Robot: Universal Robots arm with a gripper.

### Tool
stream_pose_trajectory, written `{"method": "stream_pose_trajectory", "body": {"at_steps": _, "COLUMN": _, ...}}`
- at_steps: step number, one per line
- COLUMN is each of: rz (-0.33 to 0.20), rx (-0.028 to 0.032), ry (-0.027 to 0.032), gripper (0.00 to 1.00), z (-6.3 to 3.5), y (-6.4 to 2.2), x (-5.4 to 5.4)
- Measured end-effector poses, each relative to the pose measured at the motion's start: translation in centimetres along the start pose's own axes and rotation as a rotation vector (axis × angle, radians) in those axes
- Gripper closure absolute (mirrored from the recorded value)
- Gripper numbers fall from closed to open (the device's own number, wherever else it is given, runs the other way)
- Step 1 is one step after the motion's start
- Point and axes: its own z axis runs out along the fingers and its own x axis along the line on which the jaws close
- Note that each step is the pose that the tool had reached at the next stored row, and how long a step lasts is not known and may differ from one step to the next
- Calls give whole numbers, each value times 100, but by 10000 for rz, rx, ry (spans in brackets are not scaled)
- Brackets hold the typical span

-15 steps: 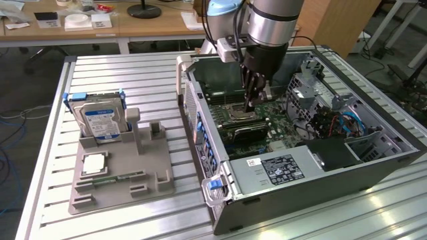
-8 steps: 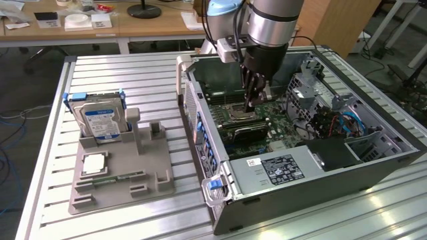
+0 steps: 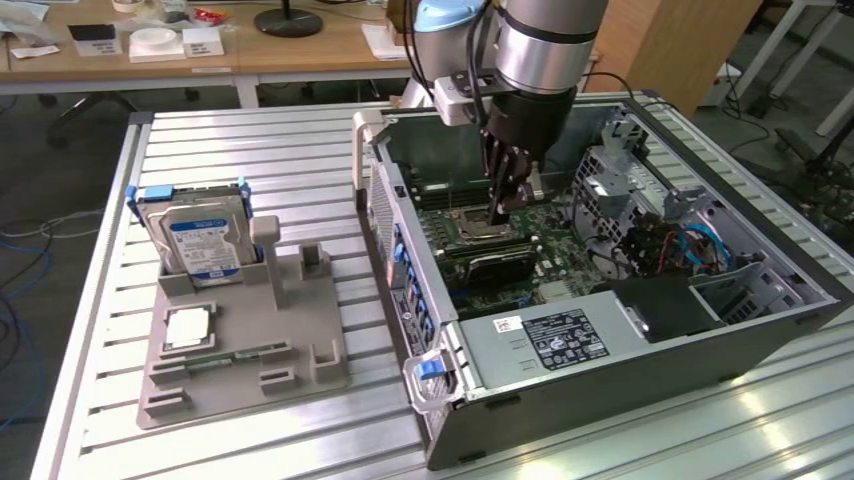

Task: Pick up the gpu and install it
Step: 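Press down on the gpu until it lock into place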

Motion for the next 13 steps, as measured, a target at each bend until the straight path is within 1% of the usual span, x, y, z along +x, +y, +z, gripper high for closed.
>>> {"method": "stream_pose_trajectory", "body": {"at_steps": 4, "rz": 0, "rx": 0, "ry": -2, "gripper": 89, "z": 3, "y": 0, "x": 3}}
{"method": "stream_pose_trajectory", "body": {"at_steps": 7, "rz": 0, "rx": 1, "ry": -2, "gripper": 89, "z": 11, "y": 0, "x": 25}}
{"method": "stream_pose_trajectory", "body": {"at_steps": 13, "rz": -2, "rx": 0, "ry": 1, "gripper": 89, "z": 100, "y": 3, "x": 26}}
